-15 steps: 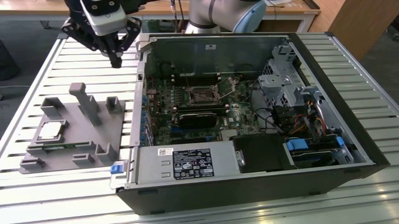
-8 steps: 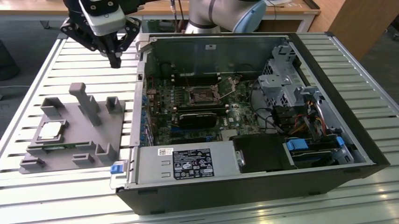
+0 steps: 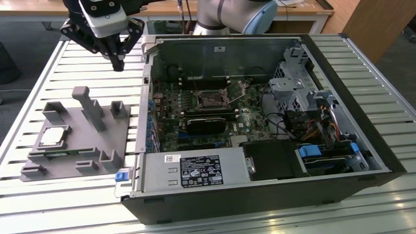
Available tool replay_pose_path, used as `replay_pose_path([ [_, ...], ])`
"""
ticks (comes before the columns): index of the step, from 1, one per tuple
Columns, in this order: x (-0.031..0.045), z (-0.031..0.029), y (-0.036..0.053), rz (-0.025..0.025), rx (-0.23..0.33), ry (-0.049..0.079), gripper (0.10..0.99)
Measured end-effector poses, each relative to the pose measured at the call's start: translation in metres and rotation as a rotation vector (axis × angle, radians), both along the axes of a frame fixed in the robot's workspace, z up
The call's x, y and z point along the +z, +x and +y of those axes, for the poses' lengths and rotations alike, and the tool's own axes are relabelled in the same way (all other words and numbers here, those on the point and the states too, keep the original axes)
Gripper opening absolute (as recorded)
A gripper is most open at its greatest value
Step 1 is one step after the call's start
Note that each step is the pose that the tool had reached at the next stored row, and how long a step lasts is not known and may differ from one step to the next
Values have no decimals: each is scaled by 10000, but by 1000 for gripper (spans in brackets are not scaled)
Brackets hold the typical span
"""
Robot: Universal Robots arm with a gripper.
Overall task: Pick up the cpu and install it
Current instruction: 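Reach for the cpu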
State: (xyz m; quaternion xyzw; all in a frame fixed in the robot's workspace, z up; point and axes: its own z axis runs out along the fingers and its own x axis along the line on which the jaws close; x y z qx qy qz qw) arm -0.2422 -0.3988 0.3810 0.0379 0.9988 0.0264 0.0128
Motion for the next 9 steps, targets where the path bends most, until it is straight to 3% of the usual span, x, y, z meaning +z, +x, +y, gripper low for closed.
replay_pose_path([
  [5, -3, 0, -50, 0, 0, 3, 106],
  [9, -6, 0, -139, 0, 1, 6, 106],
])
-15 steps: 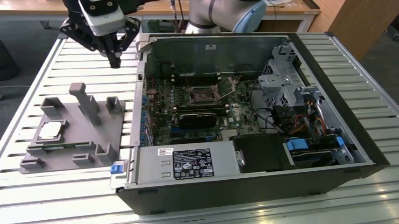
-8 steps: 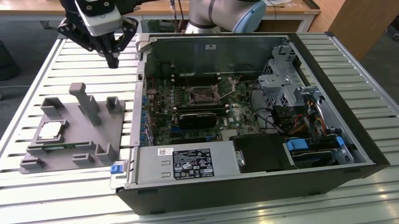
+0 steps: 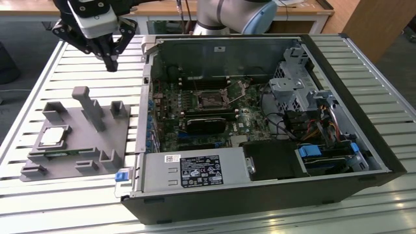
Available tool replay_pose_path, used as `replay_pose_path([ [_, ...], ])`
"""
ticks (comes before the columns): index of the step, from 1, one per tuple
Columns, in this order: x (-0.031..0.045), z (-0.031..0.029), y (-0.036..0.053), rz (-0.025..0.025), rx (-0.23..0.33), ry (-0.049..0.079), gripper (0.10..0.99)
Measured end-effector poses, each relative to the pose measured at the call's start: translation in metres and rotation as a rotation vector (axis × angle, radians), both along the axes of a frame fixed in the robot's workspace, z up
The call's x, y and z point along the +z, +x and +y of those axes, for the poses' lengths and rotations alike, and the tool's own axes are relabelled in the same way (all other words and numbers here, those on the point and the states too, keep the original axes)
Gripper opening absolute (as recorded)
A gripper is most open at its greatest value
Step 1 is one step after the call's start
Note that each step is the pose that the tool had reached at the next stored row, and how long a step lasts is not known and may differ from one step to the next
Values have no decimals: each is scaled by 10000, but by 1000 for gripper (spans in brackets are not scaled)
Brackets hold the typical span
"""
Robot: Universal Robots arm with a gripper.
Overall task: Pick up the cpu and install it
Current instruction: 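Reach for the cpu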
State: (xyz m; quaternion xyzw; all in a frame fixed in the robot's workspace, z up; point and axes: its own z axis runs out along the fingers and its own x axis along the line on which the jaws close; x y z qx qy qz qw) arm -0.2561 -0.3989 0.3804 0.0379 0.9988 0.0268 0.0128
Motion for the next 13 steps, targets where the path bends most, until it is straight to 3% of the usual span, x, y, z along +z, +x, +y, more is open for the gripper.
replay_pose_path([
  [5, -4, 1, -118, 0, -1, 4, 106],
  [13, -10, 1, -214, 2, 0, 12, 106],
])
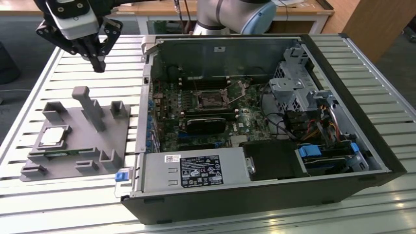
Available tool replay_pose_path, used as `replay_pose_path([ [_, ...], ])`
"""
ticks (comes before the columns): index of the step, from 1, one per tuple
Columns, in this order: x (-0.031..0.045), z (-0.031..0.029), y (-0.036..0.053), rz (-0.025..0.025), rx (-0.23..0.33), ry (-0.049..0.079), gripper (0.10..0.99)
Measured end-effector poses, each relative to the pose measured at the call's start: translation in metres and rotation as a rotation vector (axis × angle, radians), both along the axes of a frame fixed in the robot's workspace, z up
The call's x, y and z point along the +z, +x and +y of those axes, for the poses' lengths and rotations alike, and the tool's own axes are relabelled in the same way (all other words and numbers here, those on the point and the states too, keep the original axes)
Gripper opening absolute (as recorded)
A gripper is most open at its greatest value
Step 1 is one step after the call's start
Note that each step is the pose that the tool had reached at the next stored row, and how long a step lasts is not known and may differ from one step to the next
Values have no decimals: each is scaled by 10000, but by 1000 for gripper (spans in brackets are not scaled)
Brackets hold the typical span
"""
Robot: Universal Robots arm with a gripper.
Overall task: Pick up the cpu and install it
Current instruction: 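Reach for the cpu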
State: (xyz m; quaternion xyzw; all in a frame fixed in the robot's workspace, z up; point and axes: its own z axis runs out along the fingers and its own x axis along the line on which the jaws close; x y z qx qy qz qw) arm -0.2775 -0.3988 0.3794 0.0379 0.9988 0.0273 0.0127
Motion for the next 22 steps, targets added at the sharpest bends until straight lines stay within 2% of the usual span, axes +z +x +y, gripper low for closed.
replay_pose_path([
  [22, -13, 0, -139, 1, 0, 5, 106],
])
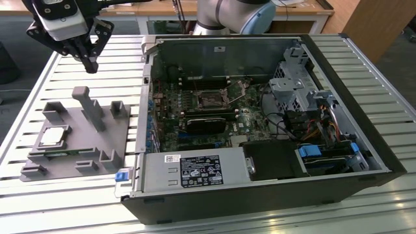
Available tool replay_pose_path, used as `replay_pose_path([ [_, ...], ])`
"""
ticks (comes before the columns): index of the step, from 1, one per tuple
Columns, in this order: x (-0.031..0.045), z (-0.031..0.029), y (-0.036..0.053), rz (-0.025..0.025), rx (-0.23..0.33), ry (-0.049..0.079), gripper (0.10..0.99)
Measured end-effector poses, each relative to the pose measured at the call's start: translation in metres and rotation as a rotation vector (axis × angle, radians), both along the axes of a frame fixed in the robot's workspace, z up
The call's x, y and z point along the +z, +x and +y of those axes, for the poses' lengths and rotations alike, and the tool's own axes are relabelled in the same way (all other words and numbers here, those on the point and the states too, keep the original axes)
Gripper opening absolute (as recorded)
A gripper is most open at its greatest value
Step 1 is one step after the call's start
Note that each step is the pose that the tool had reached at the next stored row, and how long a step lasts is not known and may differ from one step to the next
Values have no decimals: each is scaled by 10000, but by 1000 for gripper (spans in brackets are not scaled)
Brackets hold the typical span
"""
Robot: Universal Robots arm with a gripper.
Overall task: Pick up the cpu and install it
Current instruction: 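Reach for the cpu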
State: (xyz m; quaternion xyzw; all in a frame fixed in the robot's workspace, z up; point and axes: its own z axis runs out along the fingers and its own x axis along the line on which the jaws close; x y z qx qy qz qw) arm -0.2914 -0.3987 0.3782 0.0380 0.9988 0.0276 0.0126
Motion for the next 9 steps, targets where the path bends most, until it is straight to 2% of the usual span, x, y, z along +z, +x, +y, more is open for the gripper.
replay_pose_path([
  [9, -5, 0, -48, -1, 0, 1, 106],
])
